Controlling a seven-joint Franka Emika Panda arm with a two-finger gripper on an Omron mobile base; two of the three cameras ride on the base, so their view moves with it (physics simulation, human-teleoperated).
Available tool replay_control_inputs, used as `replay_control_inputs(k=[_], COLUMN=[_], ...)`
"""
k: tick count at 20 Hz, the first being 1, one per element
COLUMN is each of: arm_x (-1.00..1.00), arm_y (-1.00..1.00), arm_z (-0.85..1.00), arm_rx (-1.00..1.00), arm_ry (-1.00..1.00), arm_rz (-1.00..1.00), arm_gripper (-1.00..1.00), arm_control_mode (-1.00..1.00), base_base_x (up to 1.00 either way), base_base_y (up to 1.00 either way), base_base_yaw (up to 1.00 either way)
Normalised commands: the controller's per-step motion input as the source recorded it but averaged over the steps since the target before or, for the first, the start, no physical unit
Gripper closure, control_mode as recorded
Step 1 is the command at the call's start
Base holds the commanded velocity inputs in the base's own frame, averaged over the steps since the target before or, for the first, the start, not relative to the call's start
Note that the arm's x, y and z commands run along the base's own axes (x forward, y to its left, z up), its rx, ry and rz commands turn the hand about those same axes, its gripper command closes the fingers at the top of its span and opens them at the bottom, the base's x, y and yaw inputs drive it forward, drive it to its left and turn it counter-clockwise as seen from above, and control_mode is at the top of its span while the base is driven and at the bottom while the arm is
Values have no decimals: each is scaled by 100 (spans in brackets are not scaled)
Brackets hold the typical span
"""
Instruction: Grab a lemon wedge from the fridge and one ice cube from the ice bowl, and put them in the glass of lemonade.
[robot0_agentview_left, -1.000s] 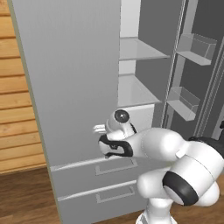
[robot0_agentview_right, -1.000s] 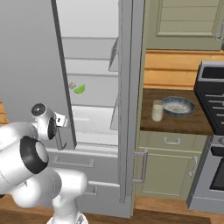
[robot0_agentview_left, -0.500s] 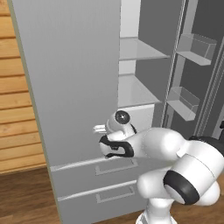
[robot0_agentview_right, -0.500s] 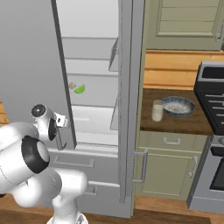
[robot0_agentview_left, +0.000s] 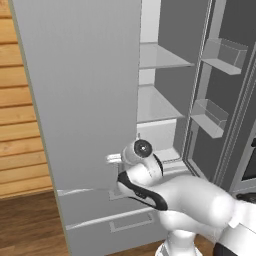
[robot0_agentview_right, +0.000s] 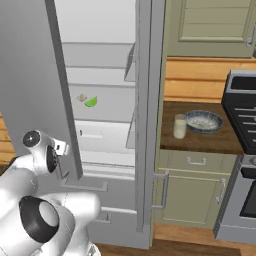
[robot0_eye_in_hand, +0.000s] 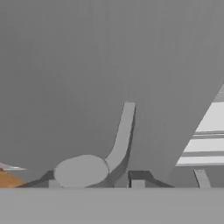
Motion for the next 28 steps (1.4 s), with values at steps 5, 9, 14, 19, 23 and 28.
replay_control_inputs(k=[5, 9, 14, 19, 23, 28], arm_x=[-100, -100, -81, -54, -51, -57], arm_y=[41, 26, 1, 0, -9, -57], arm_z=[52, 92, 100, 100, 100, 99], arm_rx=[1, 0, 0, 0, 1, 10], arm_ry=[-15, -5, 4, 4, 0, 0], arm_rz=[10, 15, 15, 9, 3, -9], arm_gripper=[100, 100, 100, 100, 100, 100], arm_control_mode=[-100, -100, -100, -100, -100, -100], base_base_x=[0, 0, 0, 0, 0, 0], base_base_y=[0, 0, 0, 0, 0, 0], base_base_yaw=[0, 0, 0, 0, 0, 0])
